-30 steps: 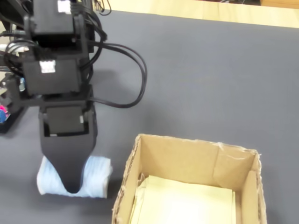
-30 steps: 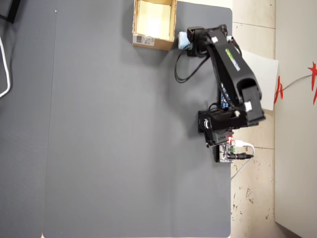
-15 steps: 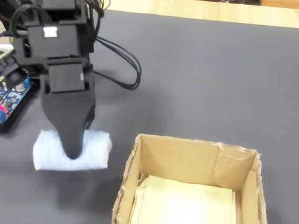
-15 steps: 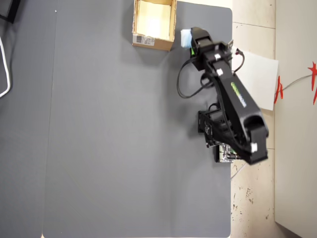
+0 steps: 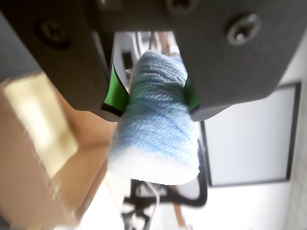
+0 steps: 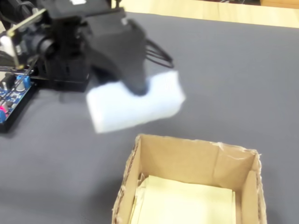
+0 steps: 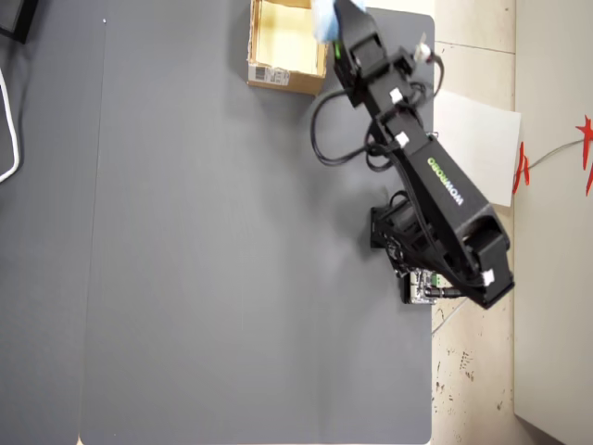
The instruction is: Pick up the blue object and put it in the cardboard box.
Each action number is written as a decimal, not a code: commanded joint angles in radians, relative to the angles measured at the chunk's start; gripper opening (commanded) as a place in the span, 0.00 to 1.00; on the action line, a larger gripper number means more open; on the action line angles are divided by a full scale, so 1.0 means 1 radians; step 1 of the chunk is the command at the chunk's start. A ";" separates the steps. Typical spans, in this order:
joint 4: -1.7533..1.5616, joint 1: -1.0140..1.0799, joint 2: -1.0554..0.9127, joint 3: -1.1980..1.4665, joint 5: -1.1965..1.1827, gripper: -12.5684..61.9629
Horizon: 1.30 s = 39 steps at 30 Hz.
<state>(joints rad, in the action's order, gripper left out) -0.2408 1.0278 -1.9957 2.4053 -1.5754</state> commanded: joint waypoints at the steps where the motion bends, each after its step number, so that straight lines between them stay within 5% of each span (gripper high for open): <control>1: -0.132 -0.003 -0.009 -0.084 -0.015 0.30; 8: -0.018 -0.144 0.106 -0.161 -0.017 0.31; 13: 0.133 -0.147 0.146 -0.206 -0.017 0.47; 22: 0.190 -0.137 0.215 -0.270 -0.021 0.54; 29: 0.229 -0.138 0.186 -0.259 -0.023 0.58; 39: 0.195 -0.405 -0.028 -0.091 -0.031 0.60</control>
<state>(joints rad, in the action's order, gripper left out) 0.0107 0.6611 -1.9635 2.3470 -1.5754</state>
